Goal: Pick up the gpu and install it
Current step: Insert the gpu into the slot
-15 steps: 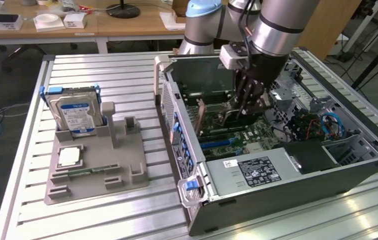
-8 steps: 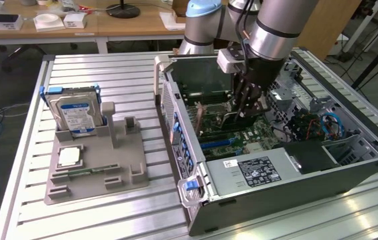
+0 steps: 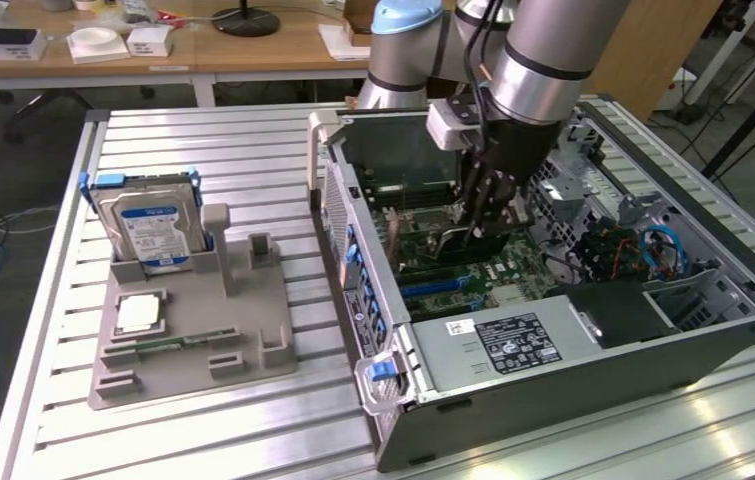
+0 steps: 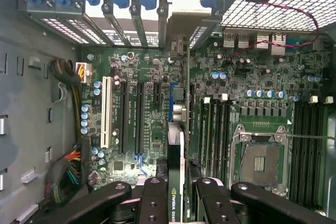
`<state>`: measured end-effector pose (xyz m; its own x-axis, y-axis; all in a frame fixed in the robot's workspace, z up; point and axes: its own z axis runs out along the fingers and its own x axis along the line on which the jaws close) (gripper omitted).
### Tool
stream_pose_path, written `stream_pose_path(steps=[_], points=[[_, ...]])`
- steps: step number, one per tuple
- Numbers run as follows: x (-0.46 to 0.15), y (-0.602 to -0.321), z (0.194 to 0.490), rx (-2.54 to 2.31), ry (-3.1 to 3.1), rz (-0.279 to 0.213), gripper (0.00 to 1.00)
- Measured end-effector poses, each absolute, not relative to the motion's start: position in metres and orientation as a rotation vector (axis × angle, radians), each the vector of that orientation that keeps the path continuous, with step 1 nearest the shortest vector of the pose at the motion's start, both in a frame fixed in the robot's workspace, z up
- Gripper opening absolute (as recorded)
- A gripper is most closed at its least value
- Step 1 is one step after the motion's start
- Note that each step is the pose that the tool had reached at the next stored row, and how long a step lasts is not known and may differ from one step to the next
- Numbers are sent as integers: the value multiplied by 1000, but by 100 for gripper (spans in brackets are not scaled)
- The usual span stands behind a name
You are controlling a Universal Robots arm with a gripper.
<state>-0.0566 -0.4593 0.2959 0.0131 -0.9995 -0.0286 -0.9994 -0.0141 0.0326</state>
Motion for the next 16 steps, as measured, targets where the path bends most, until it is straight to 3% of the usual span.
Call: stream_pose_path(steps=[16], points=[[-57, -465, 287, 2233, -2203, -67, 26]])
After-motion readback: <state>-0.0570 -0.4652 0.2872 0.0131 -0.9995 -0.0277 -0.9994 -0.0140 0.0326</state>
